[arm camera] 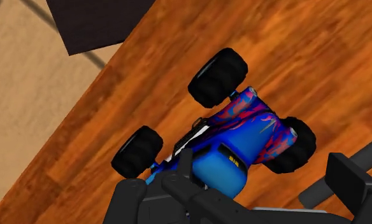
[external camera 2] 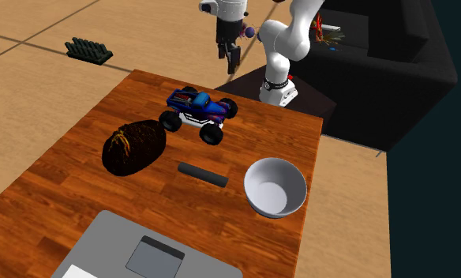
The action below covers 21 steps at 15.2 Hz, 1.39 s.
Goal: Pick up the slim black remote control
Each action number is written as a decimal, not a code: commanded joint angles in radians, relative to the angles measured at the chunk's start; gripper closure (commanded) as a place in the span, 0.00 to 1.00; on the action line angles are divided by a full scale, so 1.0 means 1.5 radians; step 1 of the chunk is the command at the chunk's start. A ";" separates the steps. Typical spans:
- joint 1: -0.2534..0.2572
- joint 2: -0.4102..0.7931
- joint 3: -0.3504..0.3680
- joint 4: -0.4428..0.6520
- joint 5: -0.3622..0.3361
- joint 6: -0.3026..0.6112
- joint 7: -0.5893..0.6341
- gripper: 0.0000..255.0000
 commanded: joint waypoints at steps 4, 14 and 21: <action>-0.017 0.078 0.083 -0.007 0.011 0.094 0.143 0.00; -0.086 0.329 0.244 0.083 -0.088 0.242 0.471 0.00; -0.088 0.560 0.282 0.222 -0.275 0.260 0.741 0.00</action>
